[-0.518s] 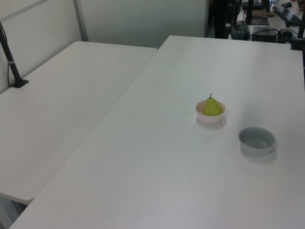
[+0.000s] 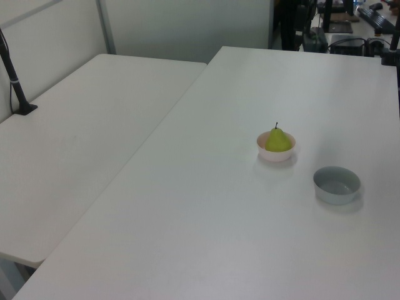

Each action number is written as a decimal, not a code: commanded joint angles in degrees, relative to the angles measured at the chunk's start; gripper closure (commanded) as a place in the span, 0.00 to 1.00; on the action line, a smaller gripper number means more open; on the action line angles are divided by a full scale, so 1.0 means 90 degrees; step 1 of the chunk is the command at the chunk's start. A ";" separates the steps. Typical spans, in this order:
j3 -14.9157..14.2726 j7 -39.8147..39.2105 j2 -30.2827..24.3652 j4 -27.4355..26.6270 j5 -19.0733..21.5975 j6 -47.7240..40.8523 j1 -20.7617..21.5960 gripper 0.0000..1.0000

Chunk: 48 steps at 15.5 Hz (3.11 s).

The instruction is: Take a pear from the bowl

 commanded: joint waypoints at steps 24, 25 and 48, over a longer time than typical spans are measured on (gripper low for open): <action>-0.0200 -0.1290 0.0001 -0.0270 -0.0515 -0.0130 0.0879 0.00; -0.0200 -0.1280 -0.0009 -0.0388 -0.0486 -0.0013 0.0928 0.00; -0.0142 0.0459 0.1641 -0.2030 -0.0407 0.2897 0.1700 0.10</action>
